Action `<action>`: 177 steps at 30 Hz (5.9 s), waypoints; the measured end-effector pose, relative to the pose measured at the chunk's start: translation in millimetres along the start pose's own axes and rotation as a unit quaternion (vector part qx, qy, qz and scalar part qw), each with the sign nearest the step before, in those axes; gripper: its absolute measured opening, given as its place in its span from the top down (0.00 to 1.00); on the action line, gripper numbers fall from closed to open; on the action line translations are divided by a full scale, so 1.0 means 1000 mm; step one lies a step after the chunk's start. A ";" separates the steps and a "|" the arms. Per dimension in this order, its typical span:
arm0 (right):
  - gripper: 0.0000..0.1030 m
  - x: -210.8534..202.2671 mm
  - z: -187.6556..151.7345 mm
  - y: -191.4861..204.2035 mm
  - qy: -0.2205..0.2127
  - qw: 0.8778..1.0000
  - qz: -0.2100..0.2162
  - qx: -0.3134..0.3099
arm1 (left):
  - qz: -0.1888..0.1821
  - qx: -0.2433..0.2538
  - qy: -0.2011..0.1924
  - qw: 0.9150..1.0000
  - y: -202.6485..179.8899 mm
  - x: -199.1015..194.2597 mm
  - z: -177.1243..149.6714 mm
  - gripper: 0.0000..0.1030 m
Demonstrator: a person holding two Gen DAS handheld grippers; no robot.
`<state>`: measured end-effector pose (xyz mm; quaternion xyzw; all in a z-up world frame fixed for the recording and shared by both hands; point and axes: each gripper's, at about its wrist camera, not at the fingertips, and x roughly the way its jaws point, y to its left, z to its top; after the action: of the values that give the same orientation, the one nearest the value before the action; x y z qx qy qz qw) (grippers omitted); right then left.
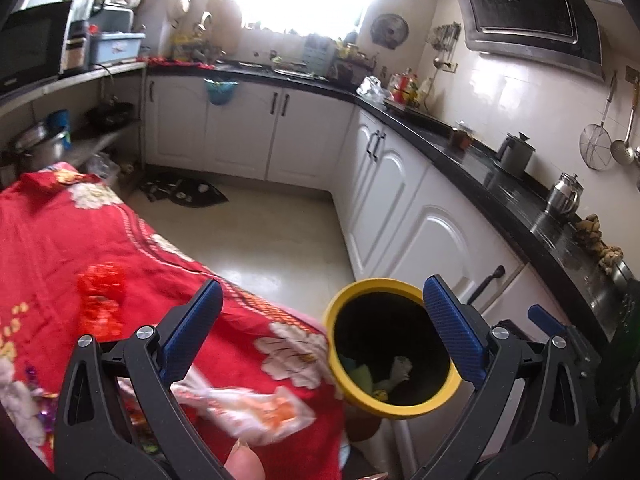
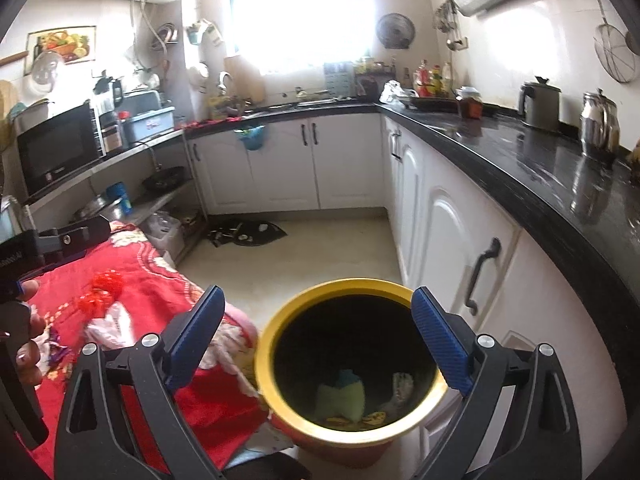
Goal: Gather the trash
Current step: 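Move both open grippers back toward the remaining items on the cloth, then grasp the red plastic bag with the left gripper while the right gripper grasps the white plastic bag, then carry the red bag and white bag over the yellow bin with both grippers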
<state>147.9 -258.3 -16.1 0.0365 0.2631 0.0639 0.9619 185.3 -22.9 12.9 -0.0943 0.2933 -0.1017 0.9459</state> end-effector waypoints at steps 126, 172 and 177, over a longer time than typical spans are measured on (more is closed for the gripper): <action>0.44 0.035 -0.031 0.132 0.079 0.980 0.155 -0.099 | 0.107 -0.071 0.010 0.992 0.140 -0.049 -0.026 0.74; 0.43 -0.010 -0.010 -0.003 0.008 1.000 0.005 0.014 | -0.017 0.030 -0.003 0.999 -0.009 -0.006 0.002 0.74; 0.43 -0.010 -0.014 -0.019 0.007 0.999 -0.015 0.027 | -0.032 0.040 0.005 0.999 -0.027 0.007 0.002 0.74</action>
<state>134.2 -278.2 -25.0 0.0585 0.2719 0.0426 0.9596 188.9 -50.8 17.3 -0.0653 0.2909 -0.1439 0.9436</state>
